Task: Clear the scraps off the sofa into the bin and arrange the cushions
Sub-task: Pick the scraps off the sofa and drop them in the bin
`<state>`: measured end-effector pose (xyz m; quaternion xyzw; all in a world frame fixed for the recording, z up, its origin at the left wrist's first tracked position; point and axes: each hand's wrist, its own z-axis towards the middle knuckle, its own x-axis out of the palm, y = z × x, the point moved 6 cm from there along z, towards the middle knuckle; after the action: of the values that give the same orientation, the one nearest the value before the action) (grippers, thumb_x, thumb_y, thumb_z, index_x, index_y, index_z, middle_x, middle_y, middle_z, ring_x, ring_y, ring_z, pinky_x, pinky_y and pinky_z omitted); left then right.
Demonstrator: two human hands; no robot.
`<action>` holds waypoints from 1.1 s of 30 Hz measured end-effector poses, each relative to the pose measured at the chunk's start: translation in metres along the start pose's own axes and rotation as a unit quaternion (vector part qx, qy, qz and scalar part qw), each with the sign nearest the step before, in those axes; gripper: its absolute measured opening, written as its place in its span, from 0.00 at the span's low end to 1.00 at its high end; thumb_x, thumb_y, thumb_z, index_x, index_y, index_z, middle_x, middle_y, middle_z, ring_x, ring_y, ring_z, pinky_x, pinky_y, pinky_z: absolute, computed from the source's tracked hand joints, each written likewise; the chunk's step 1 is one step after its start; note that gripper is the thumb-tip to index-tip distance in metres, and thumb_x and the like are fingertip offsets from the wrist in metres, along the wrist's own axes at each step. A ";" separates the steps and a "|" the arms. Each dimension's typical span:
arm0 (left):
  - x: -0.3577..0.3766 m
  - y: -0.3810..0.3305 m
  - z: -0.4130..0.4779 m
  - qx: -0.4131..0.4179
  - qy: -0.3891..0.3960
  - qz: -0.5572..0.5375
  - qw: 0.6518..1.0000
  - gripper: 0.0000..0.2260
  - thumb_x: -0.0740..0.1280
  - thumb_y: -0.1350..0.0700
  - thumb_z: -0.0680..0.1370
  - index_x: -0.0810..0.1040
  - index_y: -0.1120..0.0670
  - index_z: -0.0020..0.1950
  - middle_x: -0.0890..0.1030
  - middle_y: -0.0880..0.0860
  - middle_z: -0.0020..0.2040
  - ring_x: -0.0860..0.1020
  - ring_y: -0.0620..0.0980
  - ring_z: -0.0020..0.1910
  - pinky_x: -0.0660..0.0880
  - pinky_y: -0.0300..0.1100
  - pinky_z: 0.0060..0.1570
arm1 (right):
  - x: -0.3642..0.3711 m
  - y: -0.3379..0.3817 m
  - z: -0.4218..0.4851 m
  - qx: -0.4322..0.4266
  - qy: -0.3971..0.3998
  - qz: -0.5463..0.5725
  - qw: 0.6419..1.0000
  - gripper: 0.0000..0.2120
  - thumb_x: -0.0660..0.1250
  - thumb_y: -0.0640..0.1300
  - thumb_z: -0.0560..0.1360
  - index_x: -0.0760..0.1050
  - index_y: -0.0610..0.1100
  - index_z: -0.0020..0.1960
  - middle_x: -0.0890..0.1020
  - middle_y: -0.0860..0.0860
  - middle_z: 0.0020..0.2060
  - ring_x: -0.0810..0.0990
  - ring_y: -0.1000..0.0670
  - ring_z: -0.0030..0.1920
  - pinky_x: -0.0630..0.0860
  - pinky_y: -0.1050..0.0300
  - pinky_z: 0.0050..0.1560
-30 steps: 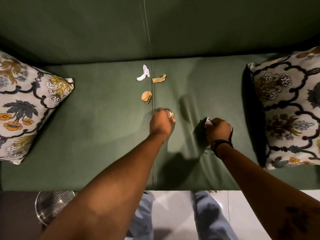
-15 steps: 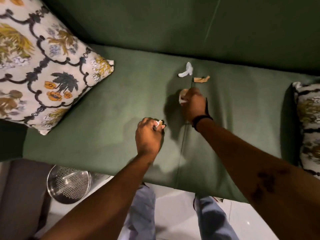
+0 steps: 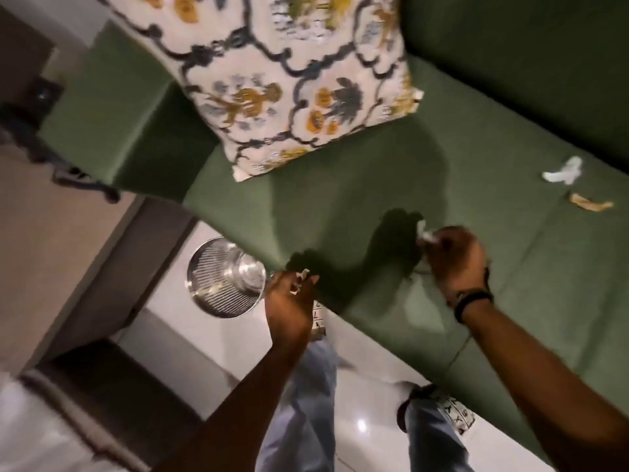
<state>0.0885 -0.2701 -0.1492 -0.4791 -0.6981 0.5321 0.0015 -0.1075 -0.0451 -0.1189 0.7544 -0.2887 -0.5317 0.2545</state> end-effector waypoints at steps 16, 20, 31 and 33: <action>-0.106 0.121 0.102 -0.249 -0.046 0.099 0.962 0.15 0.67 0.50 0.79 0.83 0.62 0.49 0.85 0.63 0.50 0.82 0.61 0.53 0.77 0.48 0.54 | 0.311 0.106 -0.119 -0.152 0.311 -0.159 0.925 0.15 0.60 0.39 0.78 0.72 0.38 0.64 0.78 0.39 0.61 0.75 0.41 0.63 0.69 0.48 0.62; -0.070 0.048 0.082 -0.105 -0.014 0.140 0.984 0.11 0.64 0.58 0.80 0.82 0.64 0.52 0.85 0.64 0.52 0.81 0.63 0.54 0.76 0.53 0.59 | 0.225 0.113 -0.114 -0.194 0.260 -0.149 0.934 0.08 0.62 0.36 0.75 0.79 0.41 0.50 0.85 0.40 0.46 0.82 0.40 0.47 0.77 0.49 0.48; 0.183 -0.167 -0.019 0.204 0.197 0.148 0.948 0.12 0.70 0.55 0.78 0.81 0.58 0.59 0.83 0.59 0.54 0.82 0.58 0.43 0.70 0.35 0.42 | -0.114 -0.069 0.041 -0.006 -0.104 -0.129 0.986 0.15 0.68 0.36 0.72 0.76 0.37 0.58 0.77 0.37 0.56 0.80 0.35 0.48 0.79 0.47 0.50; 0.244 -0.189 -0.024 0.239 0.228 0.164 0.930 0.14 0.69 0.54 0.78 0.80 0.58 0.61 0.82 0.59 0.56 0.82 0.58 0.50 0.75 0.43 0.53 | -0.148 -0.112 0.069 0.027 -0.118 -0.165 0.979 0.20 0.67 0.40 0.74 0.71 0.41 0.65 0.72 0.38 0.62 0.77 0.35 0.54 0.77 0.45 0.56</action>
<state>-0.1572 -0.0838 -0.1215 -0.6804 -0.4431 0.5528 0.1877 -0.1944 0.1324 -0.1205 0.7298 -0.2027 -0.6440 0.1072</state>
